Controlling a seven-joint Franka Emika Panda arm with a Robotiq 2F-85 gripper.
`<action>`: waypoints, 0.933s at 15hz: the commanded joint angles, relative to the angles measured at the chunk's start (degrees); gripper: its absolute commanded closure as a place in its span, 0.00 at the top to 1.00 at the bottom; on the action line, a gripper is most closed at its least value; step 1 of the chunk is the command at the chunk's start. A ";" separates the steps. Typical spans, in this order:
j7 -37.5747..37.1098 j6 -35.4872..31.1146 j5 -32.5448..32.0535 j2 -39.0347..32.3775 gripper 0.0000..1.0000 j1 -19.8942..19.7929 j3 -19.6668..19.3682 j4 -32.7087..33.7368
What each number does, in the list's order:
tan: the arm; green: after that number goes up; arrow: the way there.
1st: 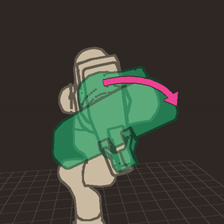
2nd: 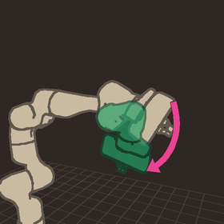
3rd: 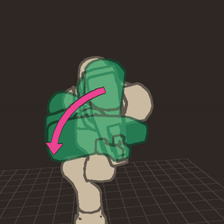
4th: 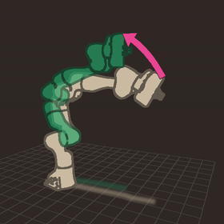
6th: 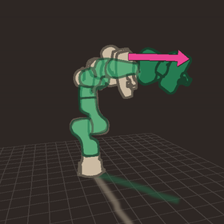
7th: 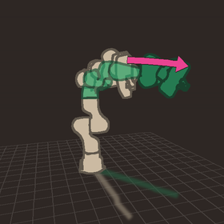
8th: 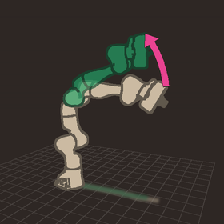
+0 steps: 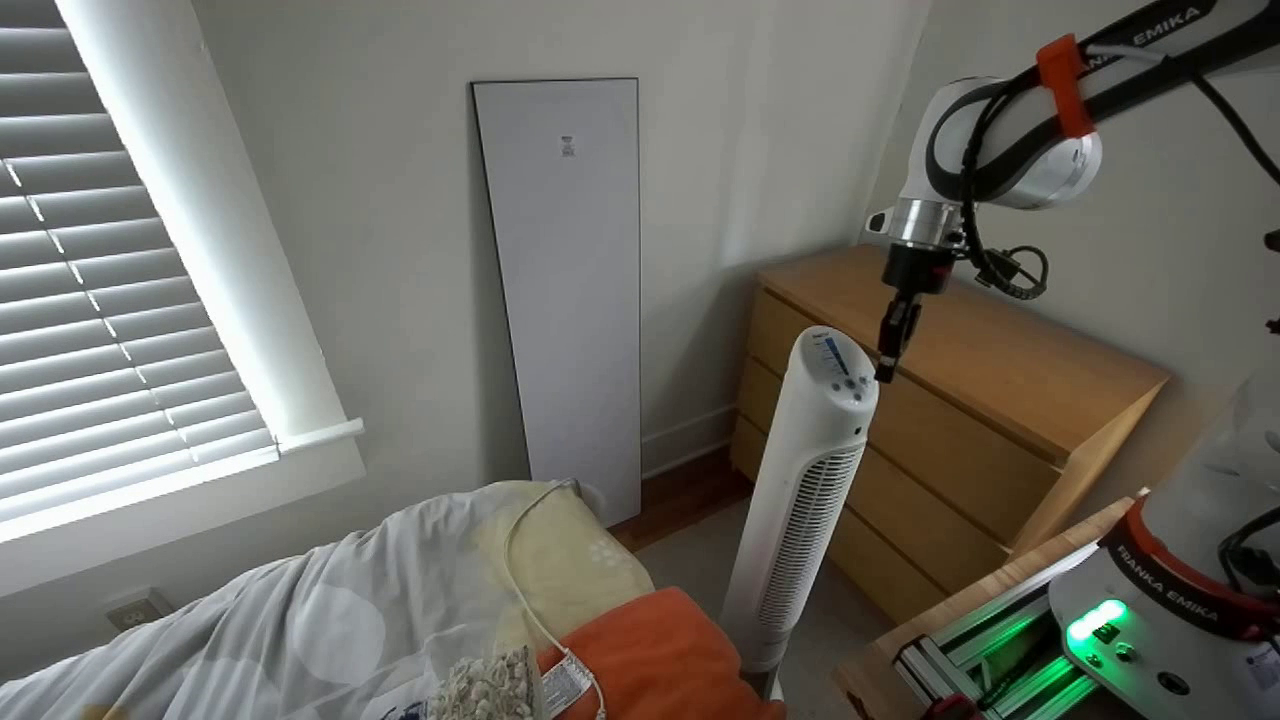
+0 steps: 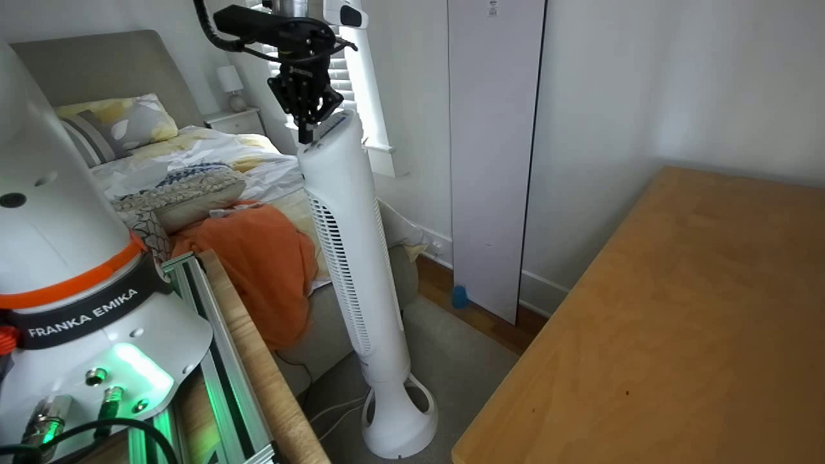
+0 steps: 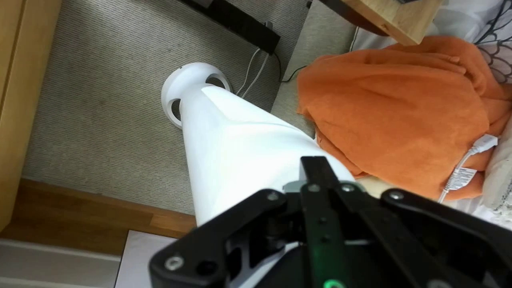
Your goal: Press the right button on the combination fan and heater control top
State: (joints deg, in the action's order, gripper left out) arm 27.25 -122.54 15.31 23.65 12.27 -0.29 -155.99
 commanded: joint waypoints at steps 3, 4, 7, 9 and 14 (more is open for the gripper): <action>2.70 -1.43 2.48 -2.19 0.00 1.06 -0.44 0.46; 2.81 -1.56 2.51 -2.38 0.00 1.02 -0.38 0.46; 3.40 -2.37 3.09 -2.60 0.00 1.06 -0.48 0.46; 3.54 -3.47 2.98 -2.72 0.00 0.95 -0.36 0.40; 3.73 -4.88 3.38 -3.52 0.00 1.19 -0.39 0.40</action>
State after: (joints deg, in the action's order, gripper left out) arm 29.64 -126.02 16.98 21.14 12.68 -0.32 -155.65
